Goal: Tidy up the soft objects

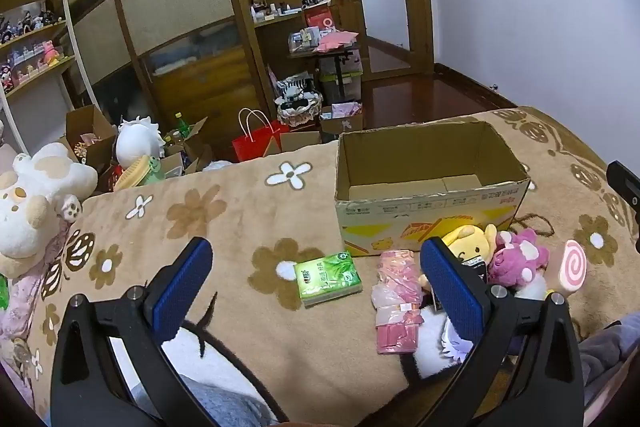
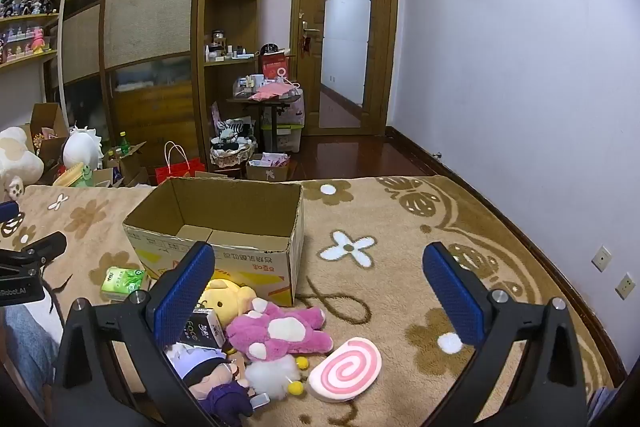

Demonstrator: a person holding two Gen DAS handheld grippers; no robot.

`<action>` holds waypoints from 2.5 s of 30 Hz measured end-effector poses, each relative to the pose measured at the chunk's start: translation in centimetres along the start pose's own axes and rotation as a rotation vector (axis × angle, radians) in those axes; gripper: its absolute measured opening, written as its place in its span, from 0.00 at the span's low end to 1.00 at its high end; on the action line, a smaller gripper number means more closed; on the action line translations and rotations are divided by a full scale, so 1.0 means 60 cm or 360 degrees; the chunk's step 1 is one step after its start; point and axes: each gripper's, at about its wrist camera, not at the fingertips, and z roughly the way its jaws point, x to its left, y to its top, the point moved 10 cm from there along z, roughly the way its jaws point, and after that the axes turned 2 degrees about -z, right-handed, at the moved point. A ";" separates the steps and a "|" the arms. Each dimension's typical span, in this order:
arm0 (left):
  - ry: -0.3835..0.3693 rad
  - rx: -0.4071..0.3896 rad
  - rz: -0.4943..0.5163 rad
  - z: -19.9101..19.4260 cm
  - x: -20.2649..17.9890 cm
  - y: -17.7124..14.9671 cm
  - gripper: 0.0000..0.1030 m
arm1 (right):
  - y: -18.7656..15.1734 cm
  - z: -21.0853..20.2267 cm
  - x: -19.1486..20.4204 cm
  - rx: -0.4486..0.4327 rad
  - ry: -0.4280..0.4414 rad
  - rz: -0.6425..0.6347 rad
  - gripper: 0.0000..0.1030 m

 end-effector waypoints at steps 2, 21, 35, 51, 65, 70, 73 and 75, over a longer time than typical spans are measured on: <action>-0.0007 -0.0004 -0.0011 0.001 0.001 0.001 1.00 | 0.001 0.000 0.000 -0.0007 -0.0001 -0.0003 1.00; 0.0010 -0.0011 -0.0014 -0.002 0.005 0.006 1.00 | 0.001 -0.001 -0.001 -0.0011 -0.0002 -0.0002 1.00; 0.0015 -0.0016 -0.0015 -0.004 0.008 0.007 1.00 | 0.001 0.000 0.000 -0.0010 -0.0004 -0.0001 1.00; 0.0018 -0.0018 -0.0010 -0.004 0.009 0.006 1.00 | 0.000 0.000 -0.001 -0.0007 -0.0002 0.0000 1.00; 0.0021 -0.0018 -0.0006 -0.005 0.010 0.006 1.00 | 0.001 -0.001 0.000 -0.0009 0.0000 -0.0003 1.00; 0.0022 -0.0018 -0.0006 -0.005 0.010 0.006 1.00 | 0.000 -0.001 0.000 -0.0009 -0.0001 -0.0004 1.00; 0.0022 -0.0017 -0.0005 -0.005 0.009 0.006 1.00 | 0.000 -0.001 0.000 -0.0010 0.0000 -0.0001 1.00; 0.0022 -0.0017 -0.0004 -0.005 0.010 0.006 1.00 | -0.001 0.000 0.000 -0.0010 -0.0001 0.0000 1.00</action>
